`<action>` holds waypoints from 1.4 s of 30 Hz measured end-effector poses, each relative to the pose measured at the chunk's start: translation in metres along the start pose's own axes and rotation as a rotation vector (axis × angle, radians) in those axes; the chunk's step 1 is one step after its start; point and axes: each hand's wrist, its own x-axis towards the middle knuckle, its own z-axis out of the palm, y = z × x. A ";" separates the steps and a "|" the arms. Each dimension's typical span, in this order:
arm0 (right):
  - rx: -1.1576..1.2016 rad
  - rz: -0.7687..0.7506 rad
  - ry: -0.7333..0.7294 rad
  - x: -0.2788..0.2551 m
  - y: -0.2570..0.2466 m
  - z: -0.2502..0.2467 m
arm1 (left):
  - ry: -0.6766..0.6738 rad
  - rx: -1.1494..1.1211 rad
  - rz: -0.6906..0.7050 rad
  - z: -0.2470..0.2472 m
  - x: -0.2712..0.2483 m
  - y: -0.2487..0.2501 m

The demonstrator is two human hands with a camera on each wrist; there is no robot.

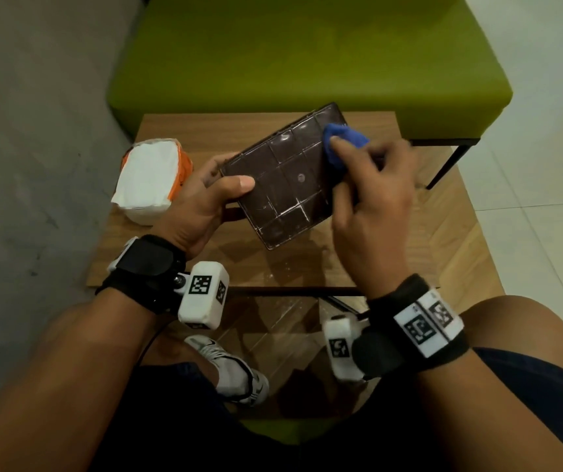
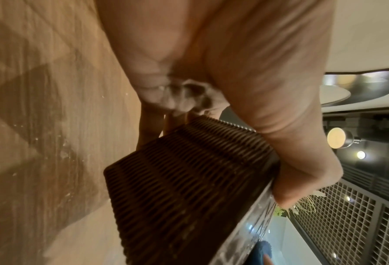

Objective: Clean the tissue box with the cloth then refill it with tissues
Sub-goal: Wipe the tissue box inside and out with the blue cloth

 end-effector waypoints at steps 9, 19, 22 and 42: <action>0.021 -0.010 -0.012 0.000 -0.007 0.003 | -0.002 0.011 -0.015 0.000 -0.002 -0.006; 0.017 -0.012 0.024 -0.016 0.003 -0.003 | 0.031 -0.029 0.005 0.004 0.000 -0.006; 0.022 -0.212 -0.159 -0.043 -0.021 0.007 | 0.033 -0.064 0.009 0.007 0.007 -0.003; 0.010 -0.226 -0.172 -0.048 -0.010 -0.001 | 0.082 -0.065 -0.031 0.004 0.003 -0.004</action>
